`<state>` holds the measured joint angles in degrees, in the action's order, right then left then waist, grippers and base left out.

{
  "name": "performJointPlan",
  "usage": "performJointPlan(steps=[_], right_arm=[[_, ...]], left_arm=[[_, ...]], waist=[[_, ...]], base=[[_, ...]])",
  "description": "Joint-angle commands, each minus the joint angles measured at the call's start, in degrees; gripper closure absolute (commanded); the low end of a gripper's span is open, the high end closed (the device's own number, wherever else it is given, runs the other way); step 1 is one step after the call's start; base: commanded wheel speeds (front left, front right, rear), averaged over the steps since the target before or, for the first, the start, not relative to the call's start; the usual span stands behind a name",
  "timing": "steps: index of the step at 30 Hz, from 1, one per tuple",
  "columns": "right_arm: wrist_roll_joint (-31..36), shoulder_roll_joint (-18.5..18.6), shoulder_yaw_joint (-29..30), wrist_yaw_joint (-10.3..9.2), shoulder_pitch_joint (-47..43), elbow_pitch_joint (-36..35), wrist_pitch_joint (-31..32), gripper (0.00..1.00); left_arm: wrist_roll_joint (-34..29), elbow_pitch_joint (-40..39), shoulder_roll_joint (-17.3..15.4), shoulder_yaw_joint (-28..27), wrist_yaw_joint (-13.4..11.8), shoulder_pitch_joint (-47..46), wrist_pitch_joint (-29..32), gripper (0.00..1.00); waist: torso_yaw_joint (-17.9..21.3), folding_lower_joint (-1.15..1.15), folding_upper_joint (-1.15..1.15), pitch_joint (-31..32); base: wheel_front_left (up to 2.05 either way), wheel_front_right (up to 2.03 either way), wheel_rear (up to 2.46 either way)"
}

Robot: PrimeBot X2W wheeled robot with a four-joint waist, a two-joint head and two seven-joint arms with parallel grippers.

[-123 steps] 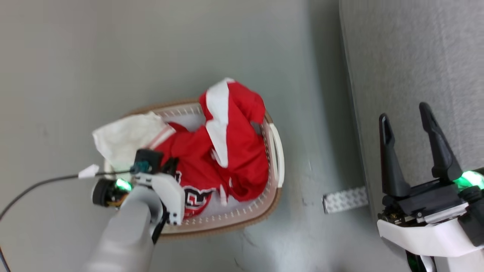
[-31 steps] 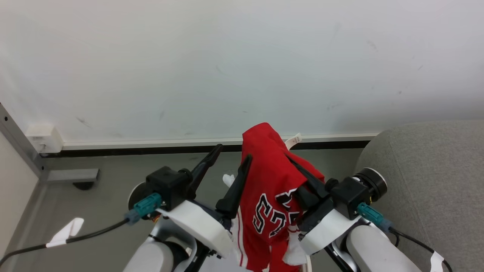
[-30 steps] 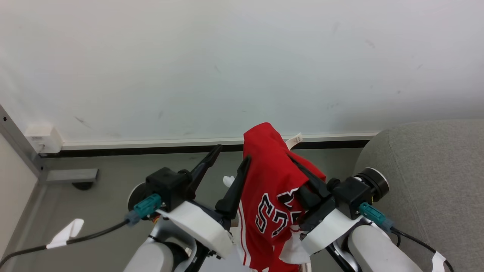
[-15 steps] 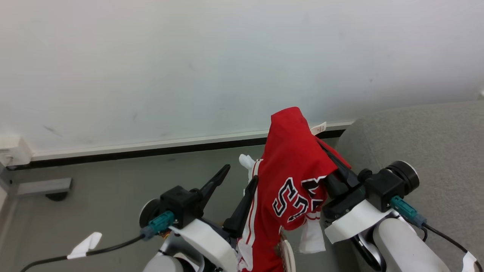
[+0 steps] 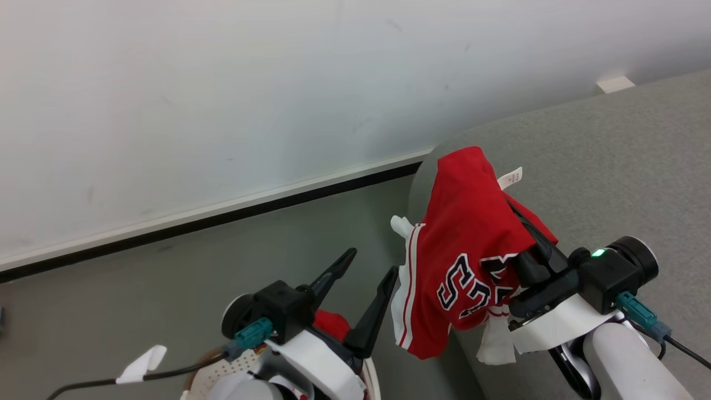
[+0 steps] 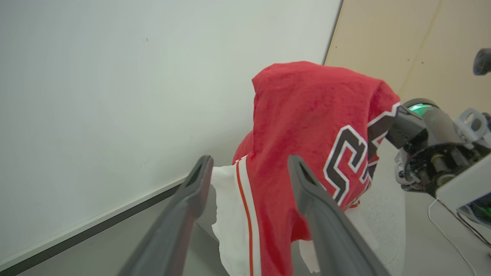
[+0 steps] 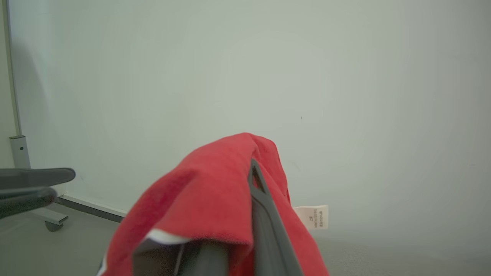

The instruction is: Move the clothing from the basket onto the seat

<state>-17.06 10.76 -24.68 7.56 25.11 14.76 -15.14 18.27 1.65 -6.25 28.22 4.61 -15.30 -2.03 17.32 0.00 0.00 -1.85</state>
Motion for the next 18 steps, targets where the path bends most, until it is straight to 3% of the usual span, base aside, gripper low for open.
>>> performJointPlan(steps=[1,9,14,18], right_arm=[[0.42,0.46,0.41,-0.14,-0.86,-0.59,-0.02,1.0],[1.14,3.05,3.45,-0.14,1.69,-2.11,-0.03,1.0],[1.38,6.08,8.0,-0.14,6.65,-0.32,-0.02,1.0],[1.11,9.68,12.53,-0.14,13.06,5.0,-0.02,1.0]], left_arm=[[-0.18,0.14,-0.14,0.17,0.21,-0.76,-0.28,0.0],[-0.84,0.01,-0.33,2.53,1.21,-3.88,-0.08,0.0],[-1.51,-0.13,-0.71,4.34,1.87,-7.22,-0.13,0.0],[-1.56,0.27,-1.03,6.48,2.38,-10.58,-0.71,0.0]], waist=[[2.88,0.0,0.0,-1.69],[4.63,0.0,0.0,-6.84],[2.57,0.0,0.0,-12.17],[-0.66,0.0,0.0,-16.99]], base=[[0.0,0.0,0.0],[0.0,0.0,0.0],[0.0,0.0,0.0],[0.0,0.0,0.0]])
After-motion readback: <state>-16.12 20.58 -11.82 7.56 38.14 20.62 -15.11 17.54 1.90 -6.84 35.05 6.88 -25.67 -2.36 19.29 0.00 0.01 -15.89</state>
